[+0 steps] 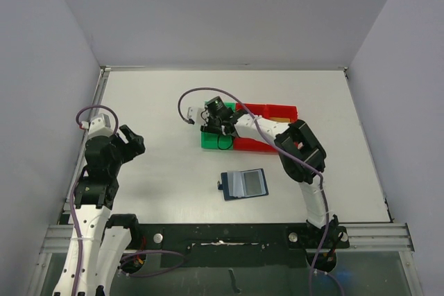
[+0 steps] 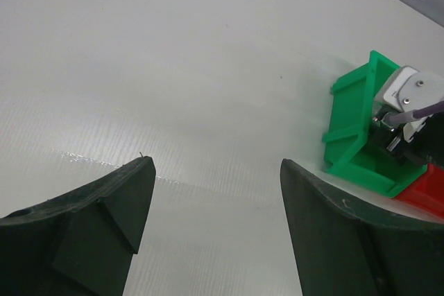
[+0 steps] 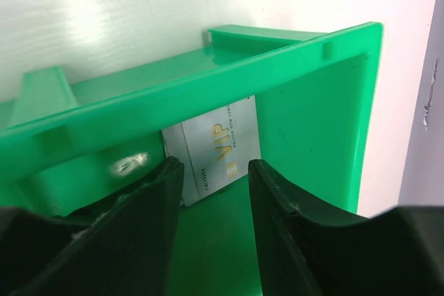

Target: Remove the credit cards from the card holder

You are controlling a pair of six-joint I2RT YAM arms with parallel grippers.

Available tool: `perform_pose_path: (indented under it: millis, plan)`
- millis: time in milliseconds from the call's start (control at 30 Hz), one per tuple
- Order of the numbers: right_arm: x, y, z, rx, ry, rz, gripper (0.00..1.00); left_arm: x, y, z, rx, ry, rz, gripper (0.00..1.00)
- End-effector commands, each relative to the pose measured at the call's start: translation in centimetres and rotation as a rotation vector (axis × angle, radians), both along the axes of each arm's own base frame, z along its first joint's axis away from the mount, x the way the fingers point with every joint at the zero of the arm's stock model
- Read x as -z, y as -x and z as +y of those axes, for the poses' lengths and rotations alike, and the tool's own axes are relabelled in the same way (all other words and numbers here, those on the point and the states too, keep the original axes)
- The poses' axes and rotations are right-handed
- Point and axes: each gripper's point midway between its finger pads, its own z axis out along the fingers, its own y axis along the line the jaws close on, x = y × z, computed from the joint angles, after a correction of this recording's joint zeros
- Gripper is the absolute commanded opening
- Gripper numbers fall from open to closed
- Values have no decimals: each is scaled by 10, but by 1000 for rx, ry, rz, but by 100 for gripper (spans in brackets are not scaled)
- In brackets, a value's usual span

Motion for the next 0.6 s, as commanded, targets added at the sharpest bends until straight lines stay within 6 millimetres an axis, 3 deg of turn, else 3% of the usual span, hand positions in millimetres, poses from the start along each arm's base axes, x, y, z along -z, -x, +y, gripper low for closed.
perform_pose_path:
  millis: [0, 133, 267, 433, 567]
  plan:
    - [-77, -3, 22, 39, -266, -31, 45, -13, -3, 2, -5, -4, -36, 73]
    - [-89, -2, 25, 128, -423, 41, 44, -12, -4, 2, -4, -3, -34, 73]
    - [-88, 4, 28, 260, -560, 148, 30, -12, -3, 2, -4, -4, -33, 73]
    - [-75, 13, 25, 604, -662, 326, 20, -12, -4, 2, -6, -4, -35, 73]
    - [-60, 21, 22, 759, -672, 392, 12, -11, -4, 1, -2, -4, -28, 73]
